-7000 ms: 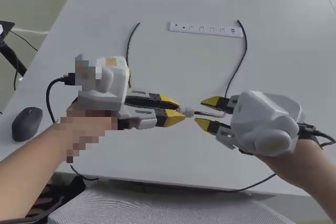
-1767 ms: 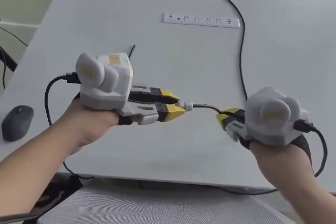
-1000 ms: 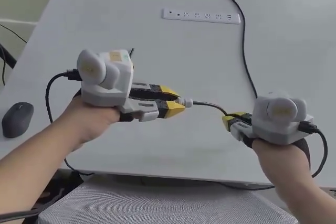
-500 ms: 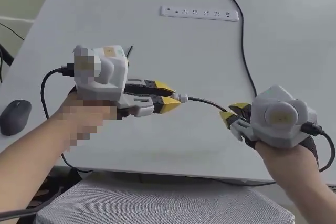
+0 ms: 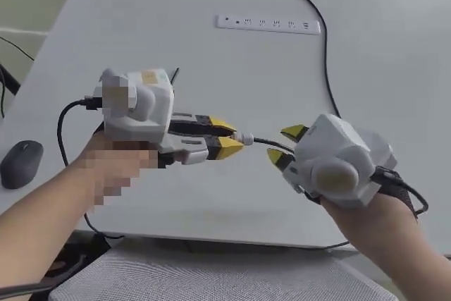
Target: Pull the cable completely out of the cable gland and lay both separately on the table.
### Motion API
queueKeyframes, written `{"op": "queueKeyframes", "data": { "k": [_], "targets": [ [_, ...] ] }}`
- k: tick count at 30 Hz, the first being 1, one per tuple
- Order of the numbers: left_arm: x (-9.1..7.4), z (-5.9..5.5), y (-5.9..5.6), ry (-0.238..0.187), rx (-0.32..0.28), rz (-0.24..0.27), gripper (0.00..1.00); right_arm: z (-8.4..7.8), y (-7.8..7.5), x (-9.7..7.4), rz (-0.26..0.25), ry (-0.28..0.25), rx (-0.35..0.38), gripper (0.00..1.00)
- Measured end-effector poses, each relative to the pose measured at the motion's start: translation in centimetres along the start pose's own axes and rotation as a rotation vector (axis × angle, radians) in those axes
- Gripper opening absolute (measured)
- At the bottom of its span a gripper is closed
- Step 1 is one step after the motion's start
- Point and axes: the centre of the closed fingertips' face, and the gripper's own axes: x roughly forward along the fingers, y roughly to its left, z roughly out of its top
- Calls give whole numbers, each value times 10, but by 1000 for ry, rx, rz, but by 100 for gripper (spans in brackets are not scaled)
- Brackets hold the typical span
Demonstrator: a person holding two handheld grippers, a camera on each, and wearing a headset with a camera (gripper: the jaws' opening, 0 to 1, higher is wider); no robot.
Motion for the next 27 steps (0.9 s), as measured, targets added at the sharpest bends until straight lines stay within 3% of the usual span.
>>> {"op": "queueKeyframes", "data": {
  "k": [7, 17, 24, 27],
  "targets": [
    [1, -1, -1, 9, 9, 0, 15, 13, 10, 4, 22, -18, -86, 10],
    [2, 2, 1, 6, 17, -2, 15, 15, 11, 6, 31, -22, -121, 2],
    [4, 0, 1, 14, 20, -4, 15, 10, 11, 8, 36, -15, -92, 1],
    [4, 0, 2, 15, 22, 0, 15, 5, 7, 10, 30, -5, -40, 1]
  ]
}}
